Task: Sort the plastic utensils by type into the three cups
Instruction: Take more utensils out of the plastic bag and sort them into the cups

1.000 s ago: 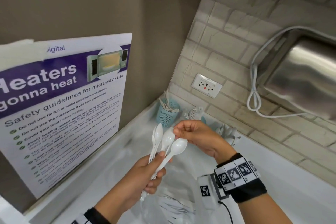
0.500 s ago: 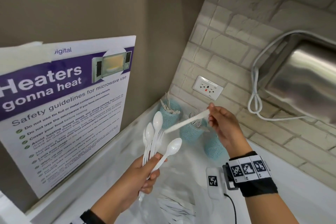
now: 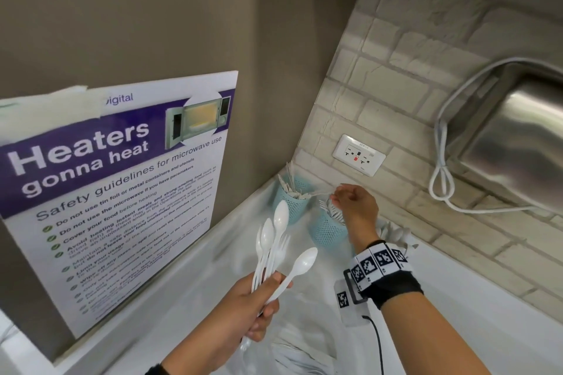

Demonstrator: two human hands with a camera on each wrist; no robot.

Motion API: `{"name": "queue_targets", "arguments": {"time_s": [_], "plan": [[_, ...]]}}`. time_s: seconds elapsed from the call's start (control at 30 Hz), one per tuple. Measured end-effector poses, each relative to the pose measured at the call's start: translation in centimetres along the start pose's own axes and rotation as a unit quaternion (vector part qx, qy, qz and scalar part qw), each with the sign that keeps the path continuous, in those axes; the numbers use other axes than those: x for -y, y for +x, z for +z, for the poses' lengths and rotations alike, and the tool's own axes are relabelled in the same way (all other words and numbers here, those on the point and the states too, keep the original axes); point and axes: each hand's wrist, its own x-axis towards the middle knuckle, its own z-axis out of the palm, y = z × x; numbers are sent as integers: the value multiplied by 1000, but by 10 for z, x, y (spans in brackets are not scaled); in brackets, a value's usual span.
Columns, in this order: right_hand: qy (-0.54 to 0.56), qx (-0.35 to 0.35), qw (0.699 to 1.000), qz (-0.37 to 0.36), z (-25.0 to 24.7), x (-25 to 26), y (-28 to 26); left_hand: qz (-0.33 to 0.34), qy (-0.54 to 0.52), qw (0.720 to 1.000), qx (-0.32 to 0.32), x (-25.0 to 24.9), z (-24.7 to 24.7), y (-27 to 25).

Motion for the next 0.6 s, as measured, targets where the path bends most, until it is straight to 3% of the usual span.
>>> {"name": "queue_targets", "arguments": {"time_s": [0.17, 0.27, 0.33, 0.43, 0.6], "plan": [[42, 151, 988, 17, 2, 13, -25, 5, 9, 1000, 7, 0, 1, 1], [-27, 303, 952, -31, -6, 25, -58, 16, 46, 999, 10, 2, 3, 1], [-64, 365, 927, -56, -11, 33, -82, 28, 69, 997, 11, 3, 6, 2], [-82, 376, 920, -81, -16, 39, -107, 41, 88, 995, 13, 4, 10, 1], [-39, 384, 920, -64, -26, 41, -137, 77, 143, 987, -14, 8, 17, 1]]}}
